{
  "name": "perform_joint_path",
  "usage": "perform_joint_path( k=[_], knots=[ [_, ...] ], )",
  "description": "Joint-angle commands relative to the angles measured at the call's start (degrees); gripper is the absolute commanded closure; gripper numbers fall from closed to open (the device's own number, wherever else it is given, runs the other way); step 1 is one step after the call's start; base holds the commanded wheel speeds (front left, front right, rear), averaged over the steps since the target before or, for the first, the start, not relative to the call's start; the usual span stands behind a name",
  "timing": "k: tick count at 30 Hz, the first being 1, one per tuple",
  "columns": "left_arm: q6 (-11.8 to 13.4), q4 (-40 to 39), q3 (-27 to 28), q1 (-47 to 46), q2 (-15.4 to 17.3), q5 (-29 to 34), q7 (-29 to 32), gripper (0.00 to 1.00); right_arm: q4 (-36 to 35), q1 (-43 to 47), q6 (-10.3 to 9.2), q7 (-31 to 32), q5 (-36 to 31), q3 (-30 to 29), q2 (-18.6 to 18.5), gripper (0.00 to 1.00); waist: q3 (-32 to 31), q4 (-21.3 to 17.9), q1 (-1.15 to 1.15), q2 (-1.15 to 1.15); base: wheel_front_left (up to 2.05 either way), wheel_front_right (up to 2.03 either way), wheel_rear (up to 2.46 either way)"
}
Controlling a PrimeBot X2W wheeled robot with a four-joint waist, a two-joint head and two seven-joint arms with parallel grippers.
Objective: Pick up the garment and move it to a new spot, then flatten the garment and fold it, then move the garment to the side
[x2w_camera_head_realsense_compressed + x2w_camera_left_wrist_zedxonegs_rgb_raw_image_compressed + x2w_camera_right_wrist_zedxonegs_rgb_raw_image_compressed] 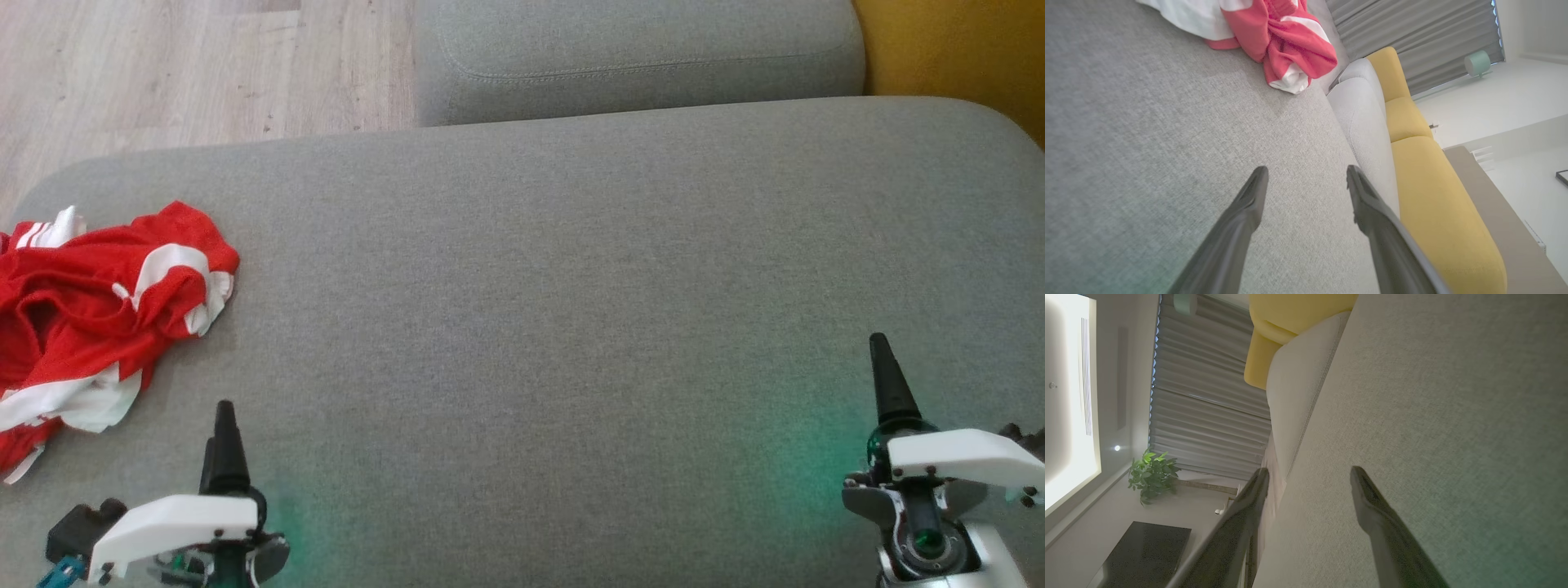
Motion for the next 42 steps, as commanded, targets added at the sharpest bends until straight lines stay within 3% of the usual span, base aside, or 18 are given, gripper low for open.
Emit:
perform_joint_path(
  k=[1,22,42],
  knots=[
    [-0.1,-1.1,-0.1,-3.4,1.3,1.7,-0.6,0.0,-1.4,-3.6,0.0,-0.7,-1.5,0.9,-1.3,0.0,0.0,0.0,0.0,0.0,0.0,0.0,0.0],
    [-0.2,3.5,-3.1,-9.3,2.8,15.6,-4.0,0.0,5.3,-10.6,-0.01,-4.1,-15.8,4.5,-2.7,0.0,0.9,-0.1,0.0,0.0,0.0,0.0,0.0],
    [1.0,8.6,-5.1,-12.6,1.9,32.8,-7.5,0.0,11.9,-15.8,-0.02,-7.7,-34.7,8.3,-2.8,0.0,1.2,-0.3,0.0,0.0,0.0,0.0,0.0]
  ],
)
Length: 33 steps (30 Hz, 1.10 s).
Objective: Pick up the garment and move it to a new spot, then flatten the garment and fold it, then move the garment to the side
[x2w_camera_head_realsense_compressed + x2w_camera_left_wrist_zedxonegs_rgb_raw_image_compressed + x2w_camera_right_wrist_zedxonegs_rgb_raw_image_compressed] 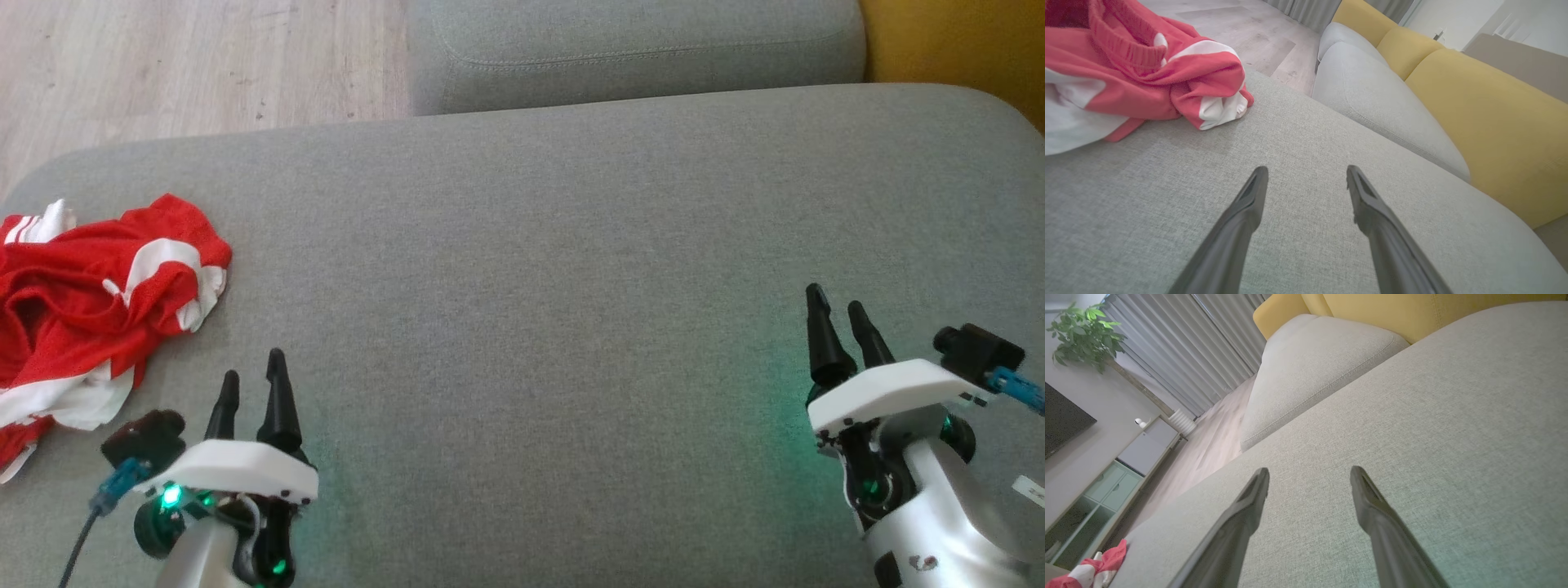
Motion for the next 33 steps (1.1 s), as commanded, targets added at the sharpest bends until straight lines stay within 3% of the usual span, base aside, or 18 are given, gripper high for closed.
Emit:
perform_joint_path(
  k=[1,20,33],
  knots=[
    [0.5,-1.1,0.6,-3.6,0.6,2.0,-1.1,0.0,-1.1,-3.9,-0.03,-1.1,-2.2,1.3,-0.9,0.0,0.1,0.0,0.0,0.0,0.0,0.0,0.0],
    [1.3,1.4,-0.1,-6.3,-0.1,16.3,-4.3,0.0,4.8,-8.0,-0.03,-4.3,-18.5,3.1,-0.6,0.0,0.2,-0.7,0.0,0.0,0.0,0.0,0.0],
    [3.5,2.7,2.8,-5.8,-0.9,23.4,-6.3,0.0,7.0,-8.9,-0.04,-6.3,-28.6,0.9,0.4,0.0,0.1,-1.0,0.0,0.0,0.0,0.0,0.0]
  ],
)
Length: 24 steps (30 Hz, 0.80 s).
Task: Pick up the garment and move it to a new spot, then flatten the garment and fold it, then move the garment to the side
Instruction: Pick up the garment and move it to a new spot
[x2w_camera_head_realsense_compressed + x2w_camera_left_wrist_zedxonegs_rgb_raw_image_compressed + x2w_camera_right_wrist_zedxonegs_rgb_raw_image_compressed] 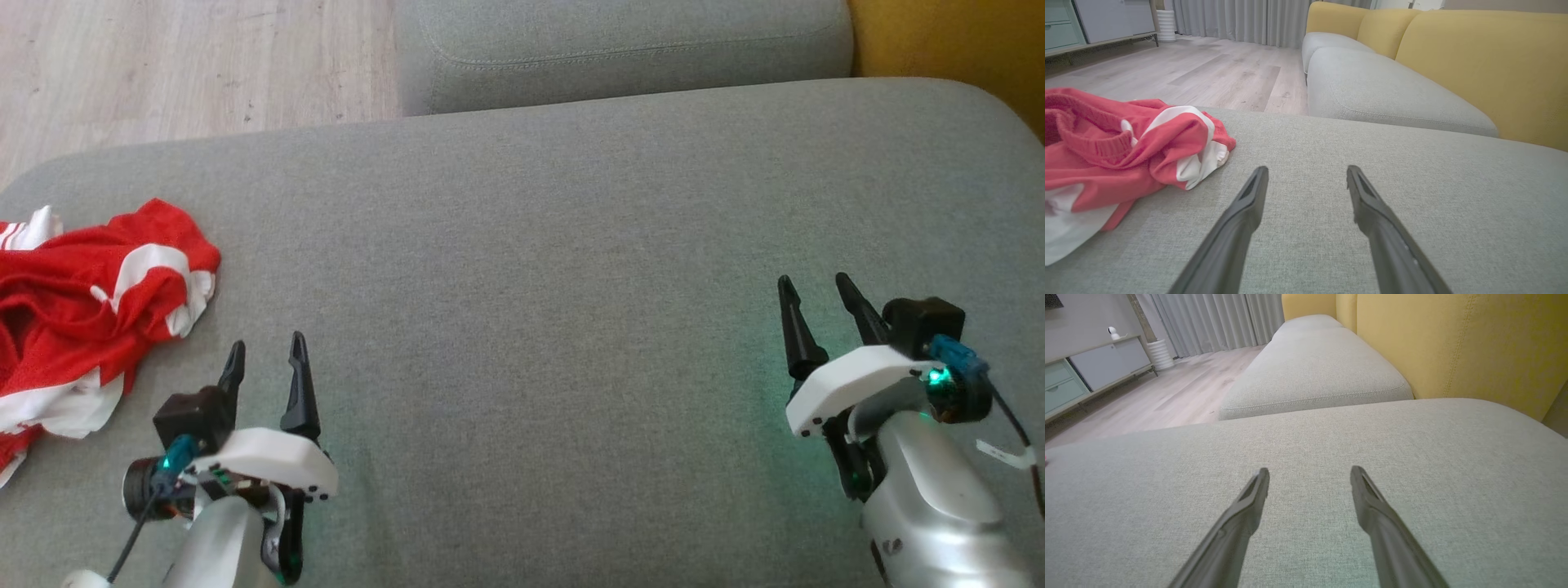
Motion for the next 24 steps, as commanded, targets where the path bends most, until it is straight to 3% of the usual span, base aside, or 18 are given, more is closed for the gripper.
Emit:
perform_joint_path(
  k=[1,15,24],
  knots=[
    [0.7,-1.2,2.0,-2.5,0.5,1.8,-0.9,0.0,-1.0,-3.3,-0.04,-1.0,-2.3,0.6,0.3,0.0,0.0,0.0,0.0,0.0,0.0,0.0,0.0],
    [1.7,-0.8,5.5,-1.2,-0.3,11.5,-3.2,0.0,0.5,-3.5,-0.04,-3.4,-14.3,-4.8,2.0,0.0,-0.4,-0.1,0.0,0.0,0.0,0.0,0.0],
    [1.1,-0.3,6.6,-1.0,-0.8,12.3,-3.2,0.0,0.4,-2.7,-0.04,-3.4,-14.5,-4.9,2.6,0.0,-0.4,1.9,0.0,0.0,0.0,0.0,0.0]
  ],
)
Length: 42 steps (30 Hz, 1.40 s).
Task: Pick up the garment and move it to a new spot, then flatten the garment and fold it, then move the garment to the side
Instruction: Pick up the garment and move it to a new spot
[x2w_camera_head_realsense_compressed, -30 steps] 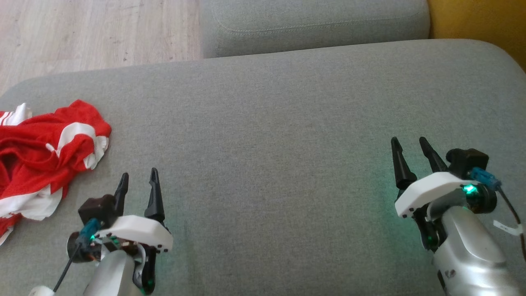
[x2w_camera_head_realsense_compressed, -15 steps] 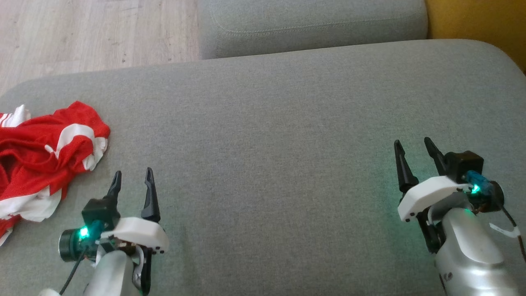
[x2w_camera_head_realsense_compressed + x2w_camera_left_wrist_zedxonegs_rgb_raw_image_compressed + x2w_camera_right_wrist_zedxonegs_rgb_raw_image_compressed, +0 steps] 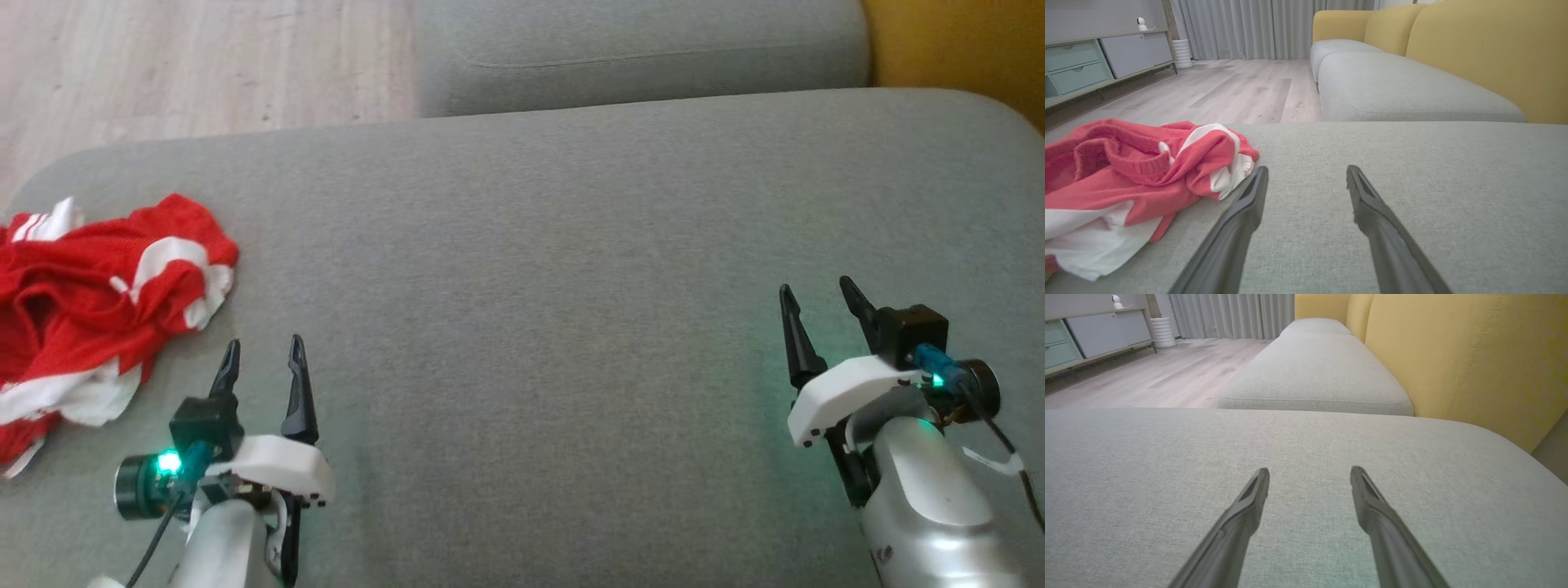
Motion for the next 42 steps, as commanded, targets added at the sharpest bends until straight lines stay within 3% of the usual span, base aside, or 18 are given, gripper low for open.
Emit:
perform_joint_path(
  k=[1,12,25,32,37,42],
  knots=[
    [-0.1,-1.0,2.2,-1.2,0.8,0.7,-0.7,0.0,-1.6,-2.6,-0.04,-0.8,0.0,1.5,0.7,0.0,0.0,1.3,0.0,0.0,0.0,0.0,0.0],
    [-1.0,-1.1,1.1,-1.1,0.1,-0.2,-0.7,0.0,-2.3,-1.7,-0.04,-0.8,2.2,5.0,1.9,0.0,0.8,13.7,0.0,0.0,0.0,0.0,0.0],
    [-0.2,-1.7,-1.1,-3.1,-0.1,-1.9,-0.7,0.0,-2.8,-2.0,-0.04,-0.8,5.9,11.2,2.9,0.0,2.3,26.4,0.0,0.0,0.0,0.0,0.0],
    [-0.4,-1.5,-0.5,-4.2,-0.1,-1.7,-0.7,0.0,-2.6,-2.4,-0.04,-0.8,6.8,12.6,2.9,0.0,3.3,27.7,0.0,0.0,0.0,0.0,0.0],
    [-0.1,-1.5,1.2,-7.5,0.9,-0.9,-0.7,0.0,-2.7,-3.5,-0.04,-0.8,7.1,14.1,2.9,0.0,5.4,25.7,0.0,0.0,0.0,0.0,0.0],
    [-0.9,0.0,2.6,-14.2,3.8,-0.2,-0.7,0.0,-3.1,-5.2,-0.04,-0.8,7.0,15.5,2.1,0.0,9.0,22.5,0.0,0.0,0.0,0.0,0.0]
  ],
)
